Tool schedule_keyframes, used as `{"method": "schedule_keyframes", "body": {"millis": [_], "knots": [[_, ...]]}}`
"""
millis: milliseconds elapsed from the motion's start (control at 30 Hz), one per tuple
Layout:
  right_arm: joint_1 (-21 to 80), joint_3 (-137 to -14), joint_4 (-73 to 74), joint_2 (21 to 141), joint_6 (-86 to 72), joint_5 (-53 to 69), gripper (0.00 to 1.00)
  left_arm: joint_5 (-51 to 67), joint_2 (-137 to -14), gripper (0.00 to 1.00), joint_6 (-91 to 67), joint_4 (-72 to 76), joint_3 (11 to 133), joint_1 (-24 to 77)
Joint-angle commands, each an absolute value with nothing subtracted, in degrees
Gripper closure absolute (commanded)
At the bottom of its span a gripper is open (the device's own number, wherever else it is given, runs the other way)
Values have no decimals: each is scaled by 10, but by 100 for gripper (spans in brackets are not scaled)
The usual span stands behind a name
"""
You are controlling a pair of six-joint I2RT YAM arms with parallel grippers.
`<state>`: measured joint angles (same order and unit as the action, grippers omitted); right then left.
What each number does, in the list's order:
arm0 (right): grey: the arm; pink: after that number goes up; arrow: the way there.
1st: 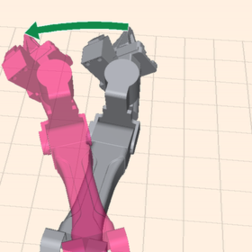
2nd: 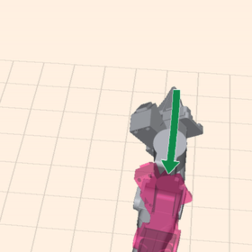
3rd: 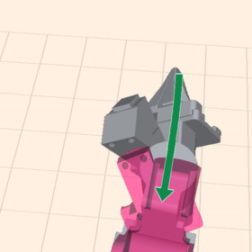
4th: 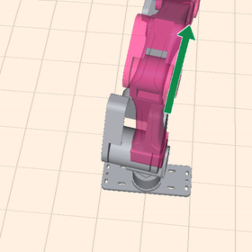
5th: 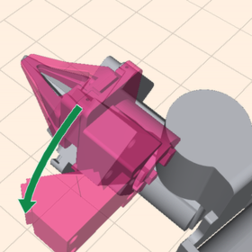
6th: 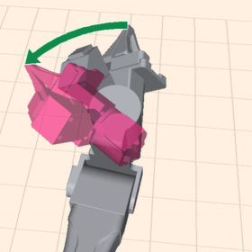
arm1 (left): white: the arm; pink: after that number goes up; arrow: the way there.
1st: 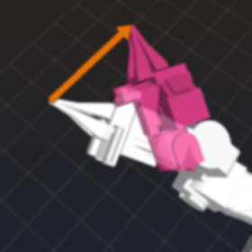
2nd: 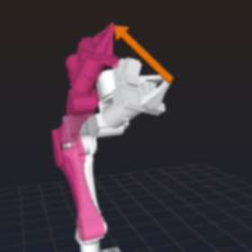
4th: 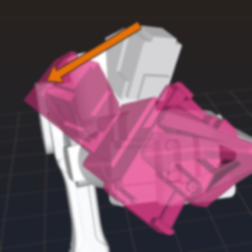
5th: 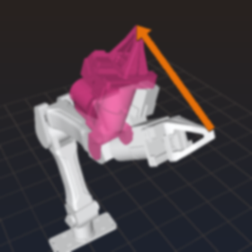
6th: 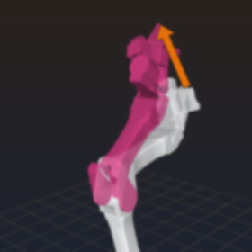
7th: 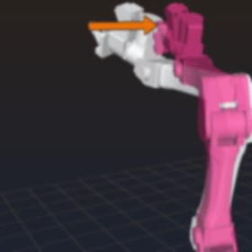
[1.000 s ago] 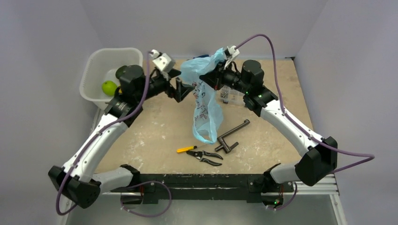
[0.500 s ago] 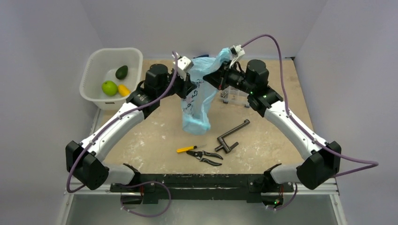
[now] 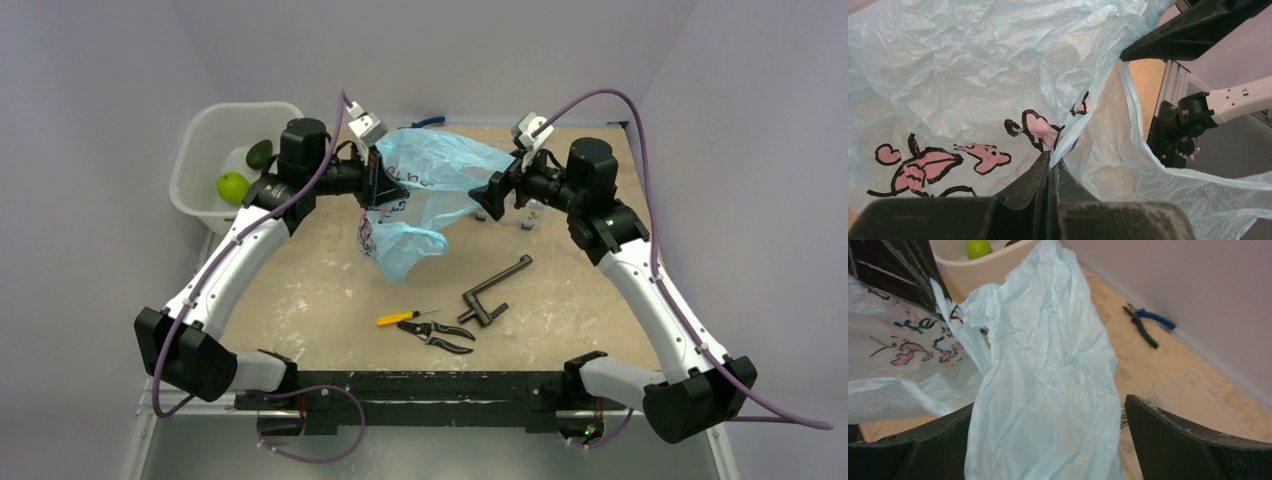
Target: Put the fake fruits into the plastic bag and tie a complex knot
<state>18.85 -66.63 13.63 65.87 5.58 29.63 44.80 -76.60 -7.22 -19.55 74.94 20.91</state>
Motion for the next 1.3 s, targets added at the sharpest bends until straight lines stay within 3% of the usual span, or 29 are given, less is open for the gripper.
{"method": "schedule_keyframes", "body": {"millis": [0,133,367,567,667,900,1067,1267], "knots": [[202,-734,130,642,195,233,1,515,-788,100,-26,-245,807,215],[303,-721,117,610,324,165,1,541,-810,100,-66,-228,820,216],[389,-704,121,618,440,186,1,572,-834,100,-54,-238,856,230],[394,-712,83,658,506,85,1,593,-859,100,16,-342,906,237],[380,-737,126,651,467,61,1,597,-847,100,-12,-310,881,232],[352,-736,197,562,382,119,1,598,-867,100,14,-336,897,217],[353,-749,198,552,384,107,1,615,-900,100,12,-360,934,218],[358,-784,291,565,473,228,1,633,-921,100,5,-357,954,219]]}}
